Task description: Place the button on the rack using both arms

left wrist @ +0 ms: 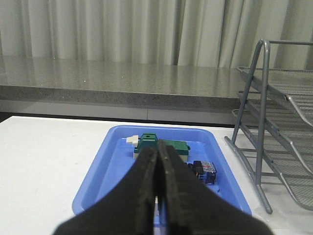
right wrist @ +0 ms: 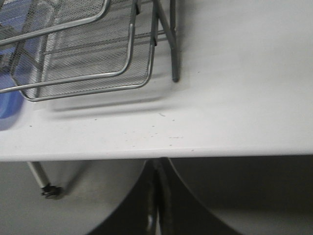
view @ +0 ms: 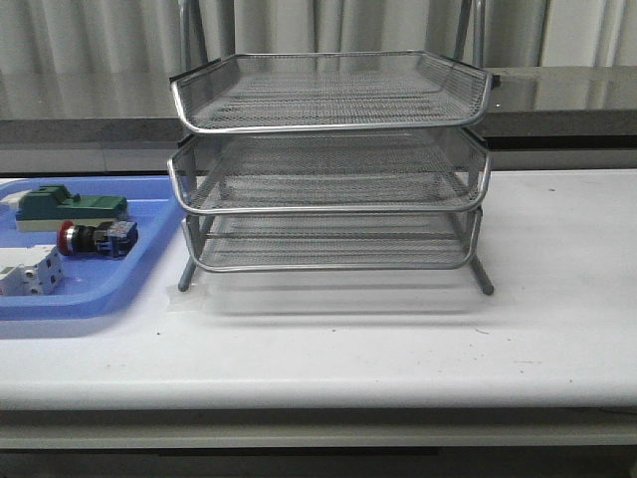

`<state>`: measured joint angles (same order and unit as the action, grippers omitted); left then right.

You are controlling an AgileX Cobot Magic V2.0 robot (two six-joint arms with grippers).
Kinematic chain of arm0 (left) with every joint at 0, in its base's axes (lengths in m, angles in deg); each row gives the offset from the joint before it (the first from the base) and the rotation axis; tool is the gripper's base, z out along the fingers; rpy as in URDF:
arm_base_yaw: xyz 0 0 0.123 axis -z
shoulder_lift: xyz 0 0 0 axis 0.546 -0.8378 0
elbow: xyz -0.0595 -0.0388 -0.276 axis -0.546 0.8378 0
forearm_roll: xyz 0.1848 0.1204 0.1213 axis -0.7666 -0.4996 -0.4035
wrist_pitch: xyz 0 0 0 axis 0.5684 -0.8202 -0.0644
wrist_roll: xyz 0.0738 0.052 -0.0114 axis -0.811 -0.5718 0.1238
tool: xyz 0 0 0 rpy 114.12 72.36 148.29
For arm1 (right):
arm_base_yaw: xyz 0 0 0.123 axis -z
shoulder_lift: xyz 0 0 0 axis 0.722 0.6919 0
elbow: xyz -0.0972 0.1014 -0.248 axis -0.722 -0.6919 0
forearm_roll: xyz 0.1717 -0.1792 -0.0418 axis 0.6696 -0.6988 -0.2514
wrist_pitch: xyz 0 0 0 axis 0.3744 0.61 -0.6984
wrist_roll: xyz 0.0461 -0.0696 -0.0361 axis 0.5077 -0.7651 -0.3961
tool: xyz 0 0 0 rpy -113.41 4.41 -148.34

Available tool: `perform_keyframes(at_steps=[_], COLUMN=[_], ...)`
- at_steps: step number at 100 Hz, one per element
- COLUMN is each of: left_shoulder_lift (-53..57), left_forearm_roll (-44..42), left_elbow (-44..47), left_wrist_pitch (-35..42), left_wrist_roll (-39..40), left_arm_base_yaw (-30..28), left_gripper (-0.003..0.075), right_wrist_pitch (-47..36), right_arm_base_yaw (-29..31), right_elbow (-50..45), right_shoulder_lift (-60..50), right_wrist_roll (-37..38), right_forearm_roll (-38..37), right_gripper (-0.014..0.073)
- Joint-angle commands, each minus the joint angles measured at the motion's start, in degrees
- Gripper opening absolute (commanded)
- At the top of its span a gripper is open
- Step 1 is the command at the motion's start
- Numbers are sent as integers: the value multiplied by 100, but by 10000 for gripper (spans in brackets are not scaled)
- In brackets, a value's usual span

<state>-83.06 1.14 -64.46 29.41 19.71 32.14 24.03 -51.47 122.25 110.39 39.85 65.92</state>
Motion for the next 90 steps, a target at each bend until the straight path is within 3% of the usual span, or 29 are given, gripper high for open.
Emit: perform_keyframes(at_steps=[1, 15, 34, 41, 62, 90], left_shoulder_lift=[192, 192, 192, 192, 192, 192], left_forearm_roll=[41, 41, 41, 41, 41, 41], left_elbow=[264, 264, 264, 264, 264, 264], left_wrist_pitch=[506, 506, 506, 506, 506, 506], left_wrist_roll=[74, 74, 74, 74, 74, 74], left_arm_base_yaw=[-7, -7, -7, -7, -7, -7], left_gripper=[-20, -20, -20, -20, -20, -20], right_wrist_pitch=[-506, -704, -968, -1102, -1459, -1482], right_arm_base_yaw=[-11, -11, -11, -16, -53, -53], right_elbow=[203, 203, 203, 203, 203, 408], right_shoulder_lift=[308, 780, 1310, 1502, 2116, 3046], right_wrist_roll=[-5, -16, -16, -45, -809, -2980], right_forearm_roll=[737, 1342, 1793, 1885, 2715, 4922], right_gripper=[-58, 10, 290, 353, 372, 372])
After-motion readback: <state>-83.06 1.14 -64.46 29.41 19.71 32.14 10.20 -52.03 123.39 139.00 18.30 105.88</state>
